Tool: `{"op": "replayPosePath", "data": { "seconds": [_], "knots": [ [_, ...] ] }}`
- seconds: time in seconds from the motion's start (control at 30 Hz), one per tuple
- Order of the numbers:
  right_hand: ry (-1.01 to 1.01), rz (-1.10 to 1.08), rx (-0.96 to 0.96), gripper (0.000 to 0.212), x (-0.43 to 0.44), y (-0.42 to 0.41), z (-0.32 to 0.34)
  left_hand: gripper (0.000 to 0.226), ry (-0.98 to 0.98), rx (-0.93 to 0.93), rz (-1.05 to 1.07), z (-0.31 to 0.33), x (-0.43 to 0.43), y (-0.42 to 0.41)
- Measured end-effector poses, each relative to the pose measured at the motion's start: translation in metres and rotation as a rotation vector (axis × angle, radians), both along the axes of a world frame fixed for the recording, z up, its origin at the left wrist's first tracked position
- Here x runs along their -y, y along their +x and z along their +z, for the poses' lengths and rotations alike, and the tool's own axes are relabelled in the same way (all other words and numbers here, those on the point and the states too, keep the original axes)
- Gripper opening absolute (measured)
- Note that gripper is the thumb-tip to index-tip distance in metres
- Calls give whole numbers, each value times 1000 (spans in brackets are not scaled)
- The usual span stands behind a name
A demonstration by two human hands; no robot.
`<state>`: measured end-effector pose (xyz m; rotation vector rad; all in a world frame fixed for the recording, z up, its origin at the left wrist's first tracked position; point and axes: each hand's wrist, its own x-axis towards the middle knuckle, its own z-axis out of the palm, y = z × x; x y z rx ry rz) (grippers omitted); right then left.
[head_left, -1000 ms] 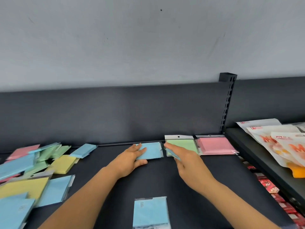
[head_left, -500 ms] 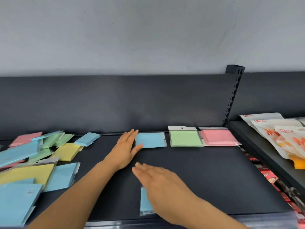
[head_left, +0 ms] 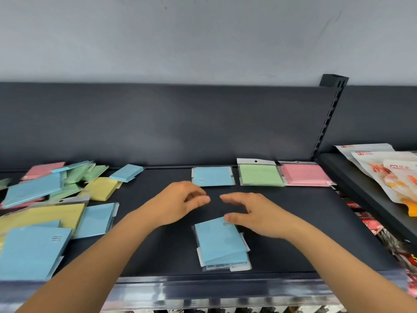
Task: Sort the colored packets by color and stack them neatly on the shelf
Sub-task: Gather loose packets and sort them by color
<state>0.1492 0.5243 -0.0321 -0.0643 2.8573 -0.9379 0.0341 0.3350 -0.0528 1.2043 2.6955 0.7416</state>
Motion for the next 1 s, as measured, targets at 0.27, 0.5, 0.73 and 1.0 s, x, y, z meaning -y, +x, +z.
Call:
{"op": "replayPosePath", "data": {
  "seconds": [0.27, 0.5, 0.73, 1.0],
  "knots": [
    [-16, -5, 67, 83, 6, 2, -15, 49, -225, 303, -180, 4, -6, 20],
    [-523, -304, -122, 48, 1, -28, -14, 20, 479, 693, 135, 15, -21, 8],
    [-111, -390, -186, 44, -2, -51, -36, 17, 152, 179, 290, -25, -28, -7],
    [-40, -320, -266, 37, 1, -50, -40, 46, 23, 213, 186, -17, -19, -2]
  ]
}}
